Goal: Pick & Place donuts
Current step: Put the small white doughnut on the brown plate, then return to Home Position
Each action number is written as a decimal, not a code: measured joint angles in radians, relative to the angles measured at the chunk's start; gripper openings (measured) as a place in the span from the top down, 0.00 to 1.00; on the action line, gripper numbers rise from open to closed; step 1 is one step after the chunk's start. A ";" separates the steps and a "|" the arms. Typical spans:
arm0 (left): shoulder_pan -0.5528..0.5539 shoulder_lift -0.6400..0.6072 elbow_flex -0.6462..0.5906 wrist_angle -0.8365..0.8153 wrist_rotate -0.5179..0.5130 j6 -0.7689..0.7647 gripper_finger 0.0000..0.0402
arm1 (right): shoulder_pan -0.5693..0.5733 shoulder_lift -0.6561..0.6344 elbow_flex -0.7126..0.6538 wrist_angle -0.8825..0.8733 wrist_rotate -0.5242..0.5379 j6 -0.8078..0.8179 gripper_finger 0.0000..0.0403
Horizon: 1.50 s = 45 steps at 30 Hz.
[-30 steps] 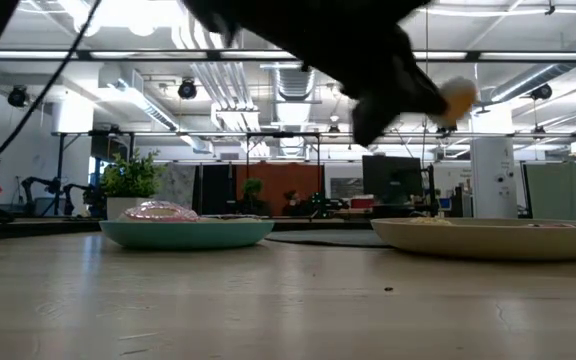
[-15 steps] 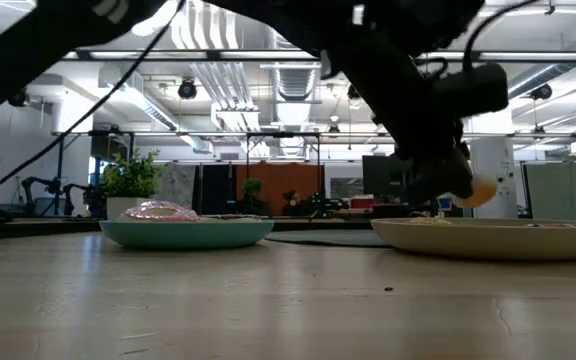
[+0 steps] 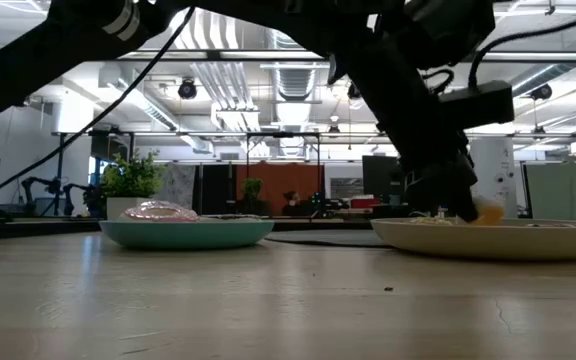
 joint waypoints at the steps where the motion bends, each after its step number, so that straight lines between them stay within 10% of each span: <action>1: 0.005 0.001 -0.001 -0.006 0.011 -0.019 0.94 | 0.000 0.000 0.000 0.000 -0.001 0.000 0.59; 13: 0.009 0.003 0.029 -0.038 0.071 -0.094 0.62 | 0.000 -0.006 0.000 -0.007 -0.002 -0.007 0.59; 22: -0.008 -0.084 0.071 -0.312 0.095 -0.239 0.57 | 0.000 -0.009 -0.001 -0.014 -0.018 -0.017 0.59; 28: -0.014 -0.259 -0.008 -0.445 0.469 -0.333 0.57 | 0.003 -0.019 -0.002 -0.036 -0.071 -0.080 0.59; 34: -0.015 -0.553 -0.350 -0.133 0.800 -0.431 0.57 | 0.041 -0.055 -0.067 -0.172 -0.040 -0.043 0.59; 45: -0.002 -1.107 -1.223 0.819 0.706 -0.925 0.57 | 0.084 -0.214 -0.344 -0.199 -0.031 0.042 0.62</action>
